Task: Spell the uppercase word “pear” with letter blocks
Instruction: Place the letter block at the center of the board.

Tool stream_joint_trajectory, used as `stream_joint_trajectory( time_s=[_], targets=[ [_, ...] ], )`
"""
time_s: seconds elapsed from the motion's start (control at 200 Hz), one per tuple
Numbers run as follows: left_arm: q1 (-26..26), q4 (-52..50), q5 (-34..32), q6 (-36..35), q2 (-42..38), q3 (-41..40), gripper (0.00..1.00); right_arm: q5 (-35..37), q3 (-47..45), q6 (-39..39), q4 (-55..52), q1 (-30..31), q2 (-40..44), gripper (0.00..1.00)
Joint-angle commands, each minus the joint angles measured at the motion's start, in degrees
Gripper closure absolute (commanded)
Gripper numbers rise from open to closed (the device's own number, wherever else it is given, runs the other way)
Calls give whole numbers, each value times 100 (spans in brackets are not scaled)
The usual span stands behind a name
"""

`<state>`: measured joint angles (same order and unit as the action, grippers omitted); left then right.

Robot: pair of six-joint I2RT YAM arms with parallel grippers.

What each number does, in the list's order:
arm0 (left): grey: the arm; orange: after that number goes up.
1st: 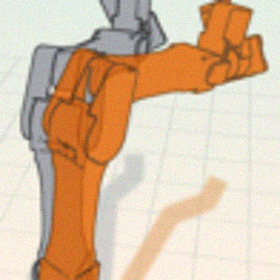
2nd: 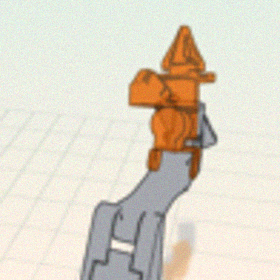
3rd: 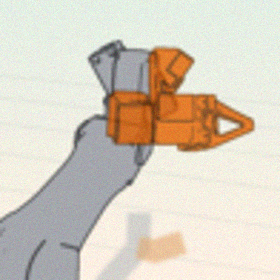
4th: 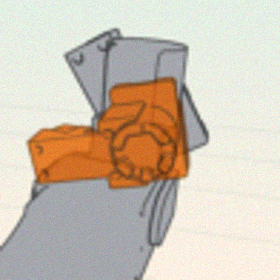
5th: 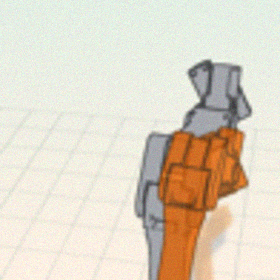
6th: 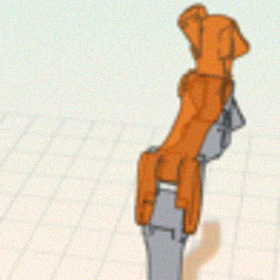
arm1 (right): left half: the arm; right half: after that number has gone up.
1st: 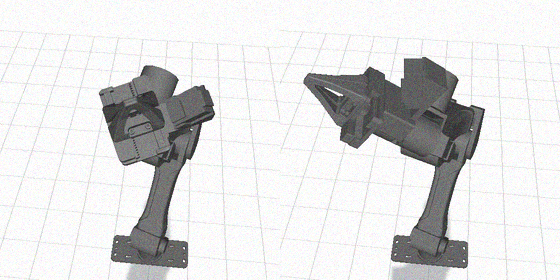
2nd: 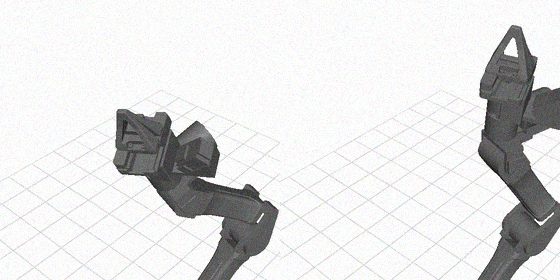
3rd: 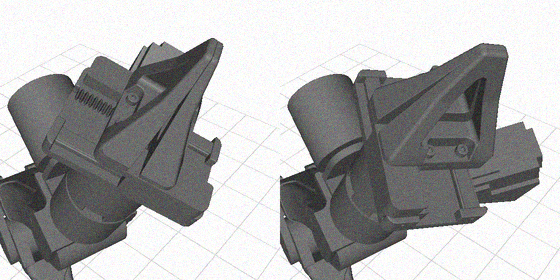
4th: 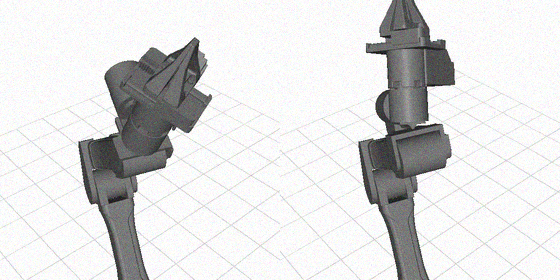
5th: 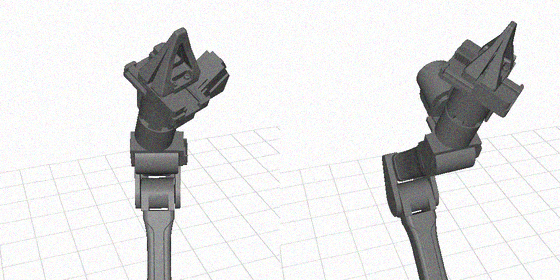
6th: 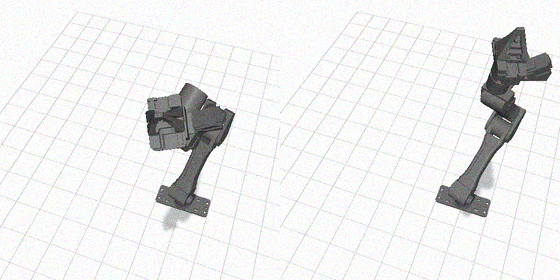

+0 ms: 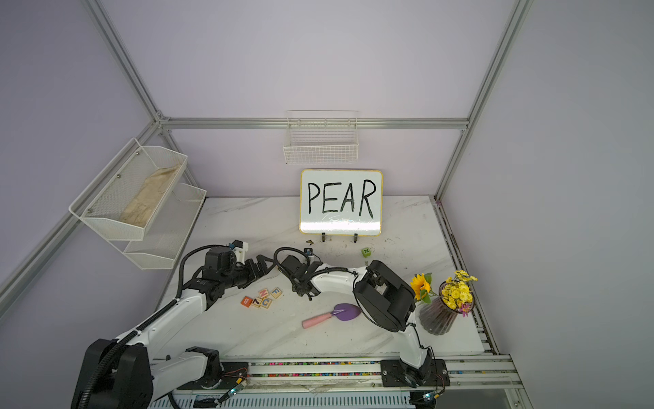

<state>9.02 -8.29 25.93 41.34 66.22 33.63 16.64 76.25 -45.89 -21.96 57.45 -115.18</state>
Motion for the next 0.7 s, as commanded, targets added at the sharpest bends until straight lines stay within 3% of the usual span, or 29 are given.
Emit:
stream_joint_trajectory(
  time_s=[0.0,0.55,0.695],
  targets=[
    [-44,54,127,-55,14,481,0,106,-110,-123,-208,32,81,53],
    [-46,43,142,-65,14,487,0,224,-216,-92,-169,30,477,51],
    [-46,51,136,-74,38,496,0,688,-253,52,-379,29,794,50]
  ],
)
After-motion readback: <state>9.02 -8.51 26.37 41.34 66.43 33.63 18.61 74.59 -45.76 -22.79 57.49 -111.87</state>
